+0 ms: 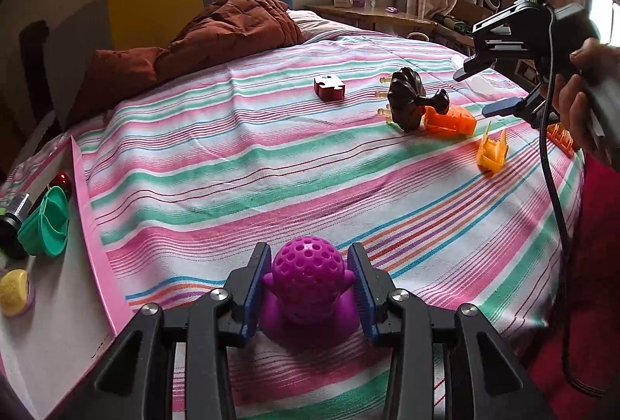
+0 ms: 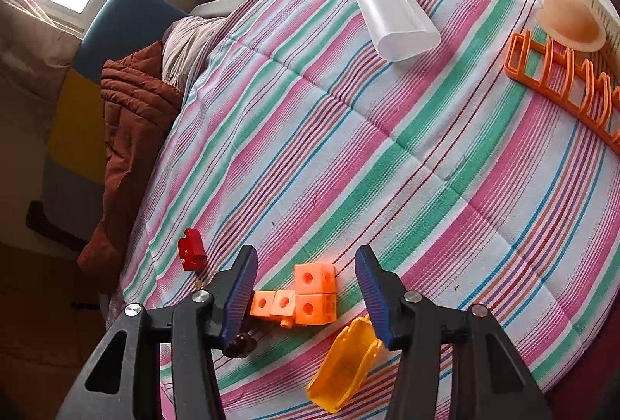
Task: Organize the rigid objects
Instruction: 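Grasp the purple suction toy with the left gripper, then lift the purple suction toy with the left gripper while the right grasps the brown peg toy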
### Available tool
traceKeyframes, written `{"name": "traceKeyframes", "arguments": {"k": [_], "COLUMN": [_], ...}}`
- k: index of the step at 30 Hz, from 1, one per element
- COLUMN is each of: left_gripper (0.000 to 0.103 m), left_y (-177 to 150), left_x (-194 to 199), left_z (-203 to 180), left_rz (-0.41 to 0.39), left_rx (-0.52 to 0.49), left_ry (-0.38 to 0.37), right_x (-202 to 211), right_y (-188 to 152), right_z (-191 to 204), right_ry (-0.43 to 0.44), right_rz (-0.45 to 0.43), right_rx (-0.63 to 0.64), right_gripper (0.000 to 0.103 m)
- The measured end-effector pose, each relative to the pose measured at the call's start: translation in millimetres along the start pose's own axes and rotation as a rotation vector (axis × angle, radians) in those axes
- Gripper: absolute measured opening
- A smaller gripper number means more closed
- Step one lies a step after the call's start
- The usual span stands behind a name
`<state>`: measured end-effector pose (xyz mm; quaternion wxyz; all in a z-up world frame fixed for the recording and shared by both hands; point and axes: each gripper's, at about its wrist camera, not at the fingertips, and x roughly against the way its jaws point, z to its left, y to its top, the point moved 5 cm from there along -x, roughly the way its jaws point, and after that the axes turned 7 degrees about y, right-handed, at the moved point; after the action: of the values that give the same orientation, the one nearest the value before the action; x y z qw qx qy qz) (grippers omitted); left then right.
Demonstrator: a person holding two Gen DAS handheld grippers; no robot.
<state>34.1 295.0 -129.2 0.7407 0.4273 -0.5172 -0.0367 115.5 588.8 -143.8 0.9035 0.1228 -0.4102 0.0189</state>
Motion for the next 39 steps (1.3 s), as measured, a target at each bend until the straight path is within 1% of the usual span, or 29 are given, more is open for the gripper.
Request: {"name": "traceKeyframes", "arguments": {"k": [4, 9, 13, 16, 18, 21, 23, 24, 27, 30, 31, 33, 36, 37, 39], "left_gripper": [0.041, 0.041, 0.041, 0.041, 0.041, 0.041, 0.041, 0.041, 0.041, 0.041, 0.041, 0.041, 0.042, 0.041, 0.042], "left_y": [-0.2, -1.7, -2.3, -4.0, -5.0, -5.4, -5.9, -6.2, -7.4, -8.2, -8.2, -8.6, -8.7, -8.4, -8.6], "left_x": [-0.3, 0.7, 1.3, 3.2, 4.3, 4.8, 5.2, 5.4, 6.2, 6.3, 6.3, 6.0, 6.0, 6.0, 6.0], "left_z": [-0.4, 1.3, 3.0, 5.9, 7.7, 8.1, 8.3, 8.7, 10.0, 11.2, 11.4, 11.1, 10.8, 10.8, 10.2], "left_rz": [0.005, 0.002, 0.005, 0.010, 0.010, 0.010, 0.009, 0.009, 0.007, 0.007, 0.007, 0.006, 0.004, 0.004, 0.001], "left_rx": [0.000, 0.017, 0.035, 0.043, 0.047, 0.048, 0.046, 0.045, 0.043, 0.048, 0.050, 0.049, 0.049, 0.049, 0.046], "left_ry": [-0.004, -0.016, -0.022, -0.024, -0.022, -0.018, -0.015, -0.015, -0.013, -0.014, -0.014, -0.013, -0.009, -0.008, -0.005], "right_x": [-5.0, 14.8, 21.3, 18.0, 17.1, 8.4, -5.0, -12.5, -28.0, -25.5, -23.1, -21.7, -17.6, -14.4, -9.4], "right_y": [-12.1, -18.5, -18.6, -20.1, -22.9, -30.2, -35.9, -39.7, -56.7, -69.6, -71.5, -68.0, -58.6, -54.6, -49.7], "right_z": [2.4, 5.9, 1.8, 7.5, 23.3, 50.2, 62.8, 68.3, 86.3, 101.3, 102.7, 102.7, 93.2, 92.1, 92.4], "right_ry": [-0.015, -0.100, -0.133, -0.141, -0.110, -0.048, -0.051, -0.032, 0.113, 0.299, 0.326, 0.334, 0.339, 0.342, 0.311], "right_rz": [0.071, 0.072, 0.066, 0.073, 0.065, 0.075, 0.101, 0.124, 0.212, 0.252, 0.258, 0.239, 0.212, 0.189, 0.132], "right_rx": [0.032, 0.133, 0.167, 0.207, 0.260, 0.325, 0.354, 0.364, 0.392, 0.414, 0.410, 0.398, 0.338, 0.329, 0.346], "right_gripper": [0.054, 0.054, 0.054, 0.053, 0.053, 0.049, 0.049, 0.048, 0.048, 0.048, 0.048, 0.048, 0.049, 0.049, 0.051]}}
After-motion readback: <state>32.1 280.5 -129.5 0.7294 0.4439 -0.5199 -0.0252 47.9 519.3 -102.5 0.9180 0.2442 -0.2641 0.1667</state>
